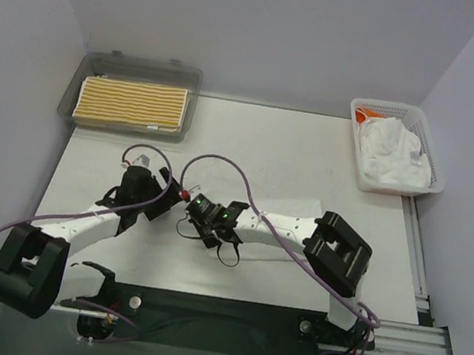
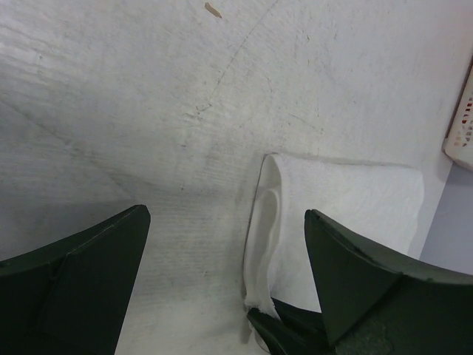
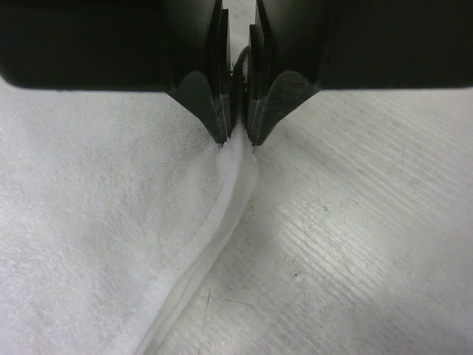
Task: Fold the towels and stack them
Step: Neatly place the folded towel into the bin
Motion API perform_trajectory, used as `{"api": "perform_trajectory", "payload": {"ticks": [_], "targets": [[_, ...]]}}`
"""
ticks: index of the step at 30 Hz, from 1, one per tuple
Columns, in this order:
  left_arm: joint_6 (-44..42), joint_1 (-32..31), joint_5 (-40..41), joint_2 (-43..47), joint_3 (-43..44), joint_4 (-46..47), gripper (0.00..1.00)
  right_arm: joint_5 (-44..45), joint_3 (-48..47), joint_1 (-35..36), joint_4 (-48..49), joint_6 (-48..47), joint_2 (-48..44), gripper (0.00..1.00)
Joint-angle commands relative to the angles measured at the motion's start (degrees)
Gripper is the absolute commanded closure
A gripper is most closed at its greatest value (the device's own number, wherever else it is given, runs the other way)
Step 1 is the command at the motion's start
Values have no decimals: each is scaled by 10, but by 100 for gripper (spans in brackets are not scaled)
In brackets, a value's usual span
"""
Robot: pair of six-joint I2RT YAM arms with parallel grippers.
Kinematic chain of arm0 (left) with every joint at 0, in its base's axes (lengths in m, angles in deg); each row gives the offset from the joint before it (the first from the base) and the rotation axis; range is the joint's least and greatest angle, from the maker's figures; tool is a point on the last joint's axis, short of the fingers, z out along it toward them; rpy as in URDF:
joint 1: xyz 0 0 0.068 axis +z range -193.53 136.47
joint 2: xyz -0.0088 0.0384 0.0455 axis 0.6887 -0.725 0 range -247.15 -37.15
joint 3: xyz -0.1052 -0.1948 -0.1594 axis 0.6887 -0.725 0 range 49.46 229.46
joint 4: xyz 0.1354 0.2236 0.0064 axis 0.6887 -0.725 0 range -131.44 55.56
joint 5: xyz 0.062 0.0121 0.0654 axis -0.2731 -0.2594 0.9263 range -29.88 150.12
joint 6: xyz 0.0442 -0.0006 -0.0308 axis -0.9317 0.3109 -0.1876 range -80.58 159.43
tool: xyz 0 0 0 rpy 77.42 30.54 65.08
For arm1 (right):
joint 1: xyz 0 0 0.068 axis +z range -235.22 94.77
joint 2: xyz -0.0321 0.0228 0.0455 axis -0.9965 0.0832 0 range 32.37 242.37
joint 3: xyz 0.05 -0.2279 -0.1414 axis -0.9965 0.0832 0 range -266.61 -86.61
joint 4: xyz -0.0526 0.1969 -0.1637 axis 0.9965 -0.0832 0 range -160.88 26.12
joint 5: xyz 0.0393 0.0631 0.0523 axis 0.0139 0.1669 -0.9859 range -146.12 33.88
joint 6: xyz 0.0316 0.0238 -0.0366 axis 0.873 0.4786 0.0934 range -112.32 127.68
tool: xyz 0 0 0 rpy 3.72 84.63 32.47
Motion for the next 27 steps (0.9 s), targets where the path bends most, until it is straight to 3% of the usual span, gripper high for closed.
{"api": "perform_trajectory", "payload": {"ticks": [1, 4, 10, 19, 27], "targets": [[57, -10, 4, -1, -19, 92, 3, -33, 41, -13, 59, 11, -41, 100], [62, -10, 43, 29, -41, 101, 2, -40, 66, -29, 78, 23, -60, 100], [55, -17, 28, 51, -47, 85, 3, -50, 98, -41, 118, 31, -85, 100], [55, -113, 33, -36, -16, 114, 2, -72, 127, -44, 161, 30, -117, 100], [85, -139, 23, -81, -19, 166, 3, -71, 141, -46, 171, 29, -145, 100]]}}
